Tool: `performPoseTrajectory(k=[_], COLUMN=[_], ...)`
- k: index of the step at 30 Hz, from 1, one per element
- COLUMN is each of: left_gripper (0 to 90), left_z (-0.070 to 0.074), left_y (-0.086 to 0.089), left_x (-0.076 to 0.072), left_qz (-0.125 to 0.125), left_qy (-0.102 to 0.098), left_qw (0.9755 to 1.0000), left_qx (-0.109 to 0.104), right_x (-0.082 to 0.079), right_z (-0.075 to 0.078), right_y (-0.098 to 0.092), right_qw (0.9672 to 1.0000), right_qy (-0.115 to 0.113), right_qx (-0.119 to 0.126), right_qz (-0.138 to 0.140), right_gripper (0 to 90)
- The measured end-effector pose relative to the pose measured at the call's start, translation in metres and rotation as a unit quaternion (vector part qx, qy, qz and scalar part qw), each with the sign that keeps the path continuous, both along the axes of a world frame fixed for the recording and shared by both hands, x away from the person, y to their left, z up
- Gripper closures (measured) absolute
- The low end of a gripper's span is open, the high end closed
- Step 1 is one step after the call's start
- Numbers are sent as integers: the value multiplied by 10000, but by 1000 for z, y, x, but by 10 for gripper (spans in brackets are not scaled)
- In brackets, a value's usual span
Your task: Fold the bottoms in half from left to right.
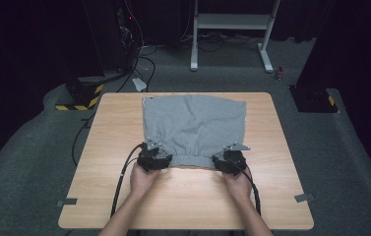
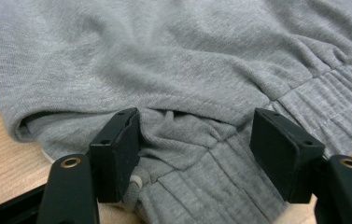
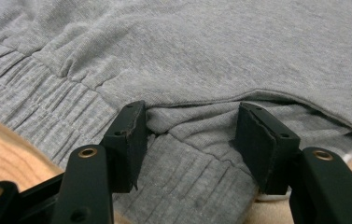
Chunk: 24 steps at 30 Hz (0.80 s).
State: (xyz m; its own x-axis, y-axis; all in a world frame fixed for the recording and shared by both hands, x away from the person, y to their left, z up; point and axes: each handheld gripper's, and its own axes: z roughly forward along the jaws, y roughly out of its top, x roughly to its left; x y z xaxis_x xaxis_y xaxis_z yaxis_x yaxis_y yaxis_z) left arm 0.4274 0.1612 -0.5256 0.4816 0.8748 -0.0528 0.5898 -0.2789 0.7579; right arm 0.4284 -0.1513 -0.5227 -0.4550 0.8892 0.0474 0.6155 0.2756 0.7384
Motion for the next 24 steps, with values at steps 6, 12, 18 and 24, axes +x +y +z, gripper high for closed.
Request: performPoseTrajectory(k=[6, 12, 18, 24], left_gripper=[334, 336, 338, 345], left_z=[-1, -1, -1, -1], left_y=[0, 0, -1, -2], left_x=[-9, -15, -21, -30], left_qz=[-96, -138, -178, -212], left_qy=[-49, -49, -57, -61], left_qw=[9999, 9999, 9998, 9998], left_qx=[4, 3, 6, 8], right_x=[-8, -18, -26, -32], right_z=[0, -1, -1, -1], right_y=[-2, -3, -4, -6], right_qw=[10000, 10000, 10000, 9999], right_qy=[-19, -43, -44, -57], right_qx=[-16, -37, -34, -41], right_qz=[37, 69, 70, 85], right_gripper=[433, 435, 435, 435])
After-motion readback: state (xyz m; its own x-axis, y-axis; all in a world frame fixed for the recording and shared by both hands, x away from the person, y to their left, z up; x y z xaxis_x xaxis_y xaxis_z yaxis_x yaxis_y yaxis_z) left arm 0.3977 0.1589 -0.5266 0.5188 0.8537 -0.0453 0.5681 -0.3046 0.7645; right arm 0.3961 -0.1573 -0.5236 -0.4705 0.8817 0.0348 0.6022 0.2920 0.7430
